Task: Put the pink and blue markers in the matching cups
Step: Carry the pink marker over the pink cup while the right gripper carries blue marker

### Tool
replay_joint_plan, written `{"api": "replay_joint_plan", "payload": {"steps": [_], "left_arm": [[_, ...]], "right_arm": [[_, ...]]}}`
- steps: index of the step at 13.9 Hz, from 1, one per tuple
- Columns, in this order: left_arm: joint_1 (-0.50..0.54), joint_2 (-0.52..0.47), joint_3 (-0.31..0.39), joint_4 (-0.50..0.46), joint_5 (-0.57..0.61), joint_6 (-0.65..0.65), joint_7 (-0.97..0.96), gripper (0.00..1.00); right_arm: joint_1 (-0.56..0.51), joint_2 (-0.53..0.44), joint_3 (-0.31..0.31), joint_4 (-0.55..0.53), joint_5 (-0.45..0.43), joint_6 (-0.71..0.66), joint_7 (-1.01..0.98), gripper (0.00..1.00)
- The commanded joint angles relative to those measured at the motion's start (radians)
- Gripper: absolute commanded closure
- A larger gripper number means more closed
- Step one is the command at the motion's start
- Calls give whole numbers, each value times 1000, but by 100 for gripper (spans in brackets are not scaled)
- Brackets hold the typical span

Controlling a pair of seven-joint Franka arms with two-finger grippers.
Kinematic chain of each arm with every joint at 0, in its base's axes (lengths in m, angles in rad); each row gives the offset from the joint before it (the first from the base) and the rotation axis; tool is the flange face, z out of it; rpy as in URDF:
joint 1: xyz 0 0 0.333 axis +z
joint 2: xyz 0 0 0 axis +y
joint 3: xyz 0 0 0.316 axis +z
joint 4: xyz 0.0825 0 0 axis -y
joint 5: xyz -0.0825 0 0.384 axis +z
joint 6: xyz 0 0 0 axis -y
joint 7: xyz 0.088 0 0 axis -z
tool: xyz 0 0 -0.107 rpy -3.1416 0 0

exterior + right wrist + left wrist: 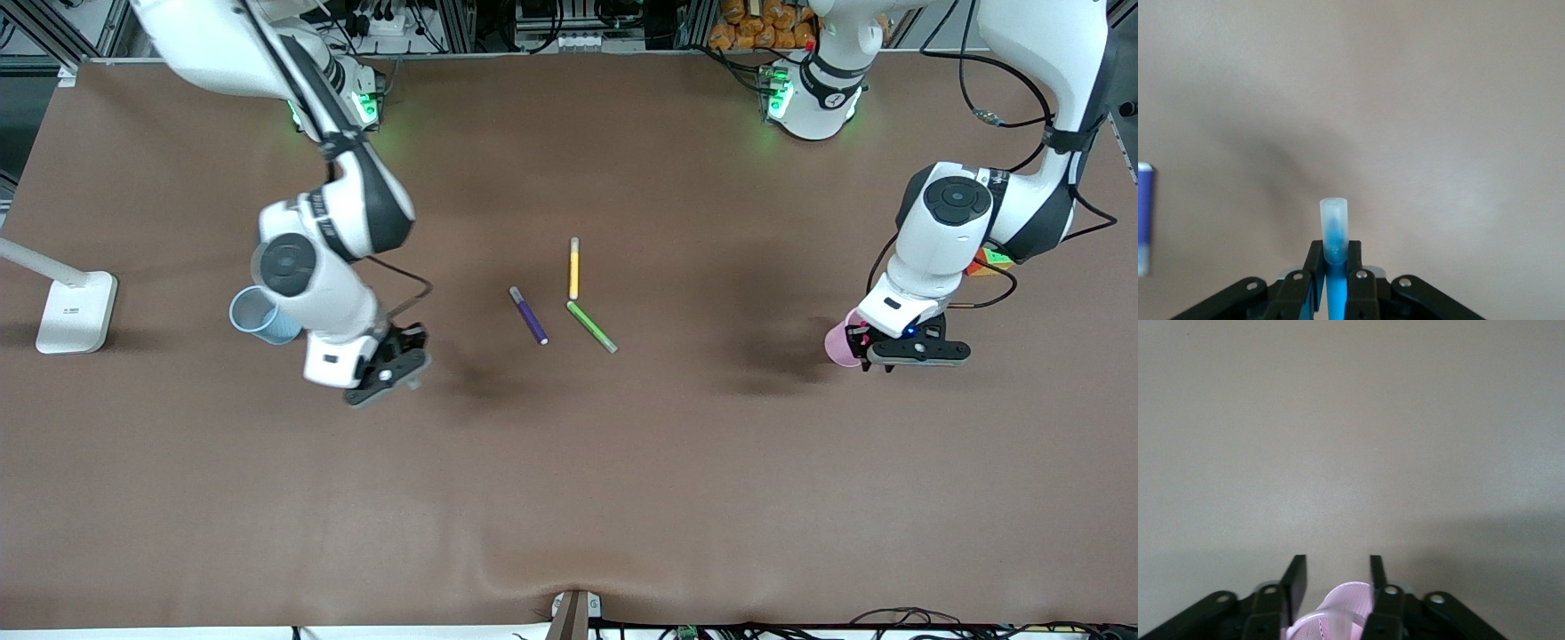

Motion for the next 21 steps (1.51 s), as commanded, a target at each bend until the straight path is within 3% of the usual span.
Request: {"api": "replay_joint_plan", "payload": {"steps": [1,2,6,11,17,21], "left_arm": [[15,-9,-8,11,34,12,-12,0],[15,-11,-10,23,33,9,-12,0],[12,-11,-13,65,28,-16,-12,0],[4,-2,-63,212,7,-201,8,0],[-3,25,-111,342,-73,-373,13,0],[9,29,-181,433,-134,-490,20,0]], "right_arm": [[-67,-73,21,-24,15,-11,-215,100],[-84,-91,21,-24,19,-17,-294,100],[-169,-174,18,-27,208,-145,-650,100],[-289,-200,15,-27,402,-274,-987,100],[-433,-177,13,-29,553,-423,-1286,100],[-521,-133,13,-27,572,-532,-1375,100]]}}
